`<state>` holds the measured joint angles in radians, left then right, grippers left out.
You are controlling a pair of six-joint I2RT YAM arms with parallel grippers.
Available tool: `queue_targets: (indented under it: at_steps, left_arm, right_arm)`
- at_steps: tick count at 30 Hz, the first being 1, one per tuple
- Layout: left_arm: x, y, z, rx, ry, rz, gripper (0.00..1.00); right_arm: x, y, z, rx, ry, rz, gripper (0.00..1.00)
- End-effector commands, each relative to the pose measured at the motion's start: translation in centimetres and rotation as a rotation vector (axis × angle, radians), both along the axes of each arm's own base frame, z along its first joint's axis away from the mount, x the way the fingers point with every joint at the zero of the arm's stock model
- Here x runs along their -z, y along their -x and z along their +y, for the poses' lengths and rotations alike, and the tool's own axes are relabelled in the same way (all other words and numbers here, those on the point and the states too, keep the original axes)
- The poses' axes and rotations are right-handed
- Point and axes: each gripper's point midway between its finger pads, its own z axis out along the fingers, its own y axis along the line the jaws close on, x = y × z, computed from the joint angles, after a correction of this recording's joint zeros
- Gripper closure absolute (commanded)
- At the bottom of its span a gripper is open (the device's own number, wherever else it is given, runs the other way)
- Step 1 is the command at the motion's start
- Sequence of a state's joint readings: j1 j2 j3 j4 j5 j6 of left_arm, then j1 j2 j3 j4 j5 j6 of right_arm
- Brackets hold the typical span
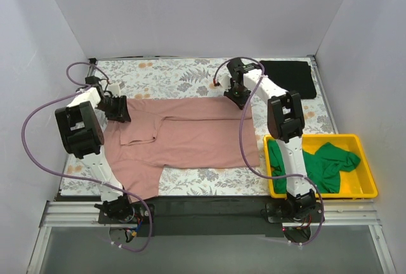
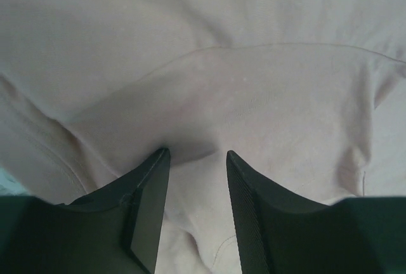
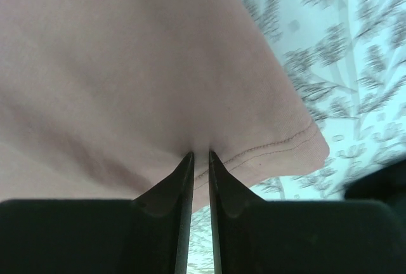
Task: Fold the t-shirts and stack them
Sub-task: Fold the tshirt
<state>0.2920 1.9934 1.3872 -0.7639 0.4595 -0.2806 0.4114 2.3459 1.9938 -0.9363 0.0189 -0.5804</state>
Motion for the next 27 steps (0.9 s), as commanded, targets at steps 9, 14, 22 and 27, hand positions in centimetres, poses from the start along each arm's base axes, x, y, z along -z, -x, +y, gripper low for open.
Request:
queue_targets:
  at_steps: [9, 14, 22, 27]
  left_arm:
    - [1.4, -11.8, 4.6, -0.08, -0.008, -0.105, 0.6]
    - [-5.1, -13.5, 2.6, -0.066, 0.129, -0.209, 0.53]
    - [-16.4, -6.8, 0.4, 0.099, 0.158, -0.306, 0.28]
    - [-16.1, 0.9, 0.2, 0.188, 0.211, -0.238, 0.27]
  right_arm:
    - [-0.8, -13.1, -0.3, 0.04, 0.091, -0.412, 0.69]
    - [-6.3, -16.2, 0.1, 0.016, 0.085, -0.603, 0.58]
    - [-14.2, -7.5, 1.0, -0.141, -0.021, -0.531, 0.02]
    - [-12.9, 4.2, 1.8, -0.31, -0.113, -0.254, 0.07]
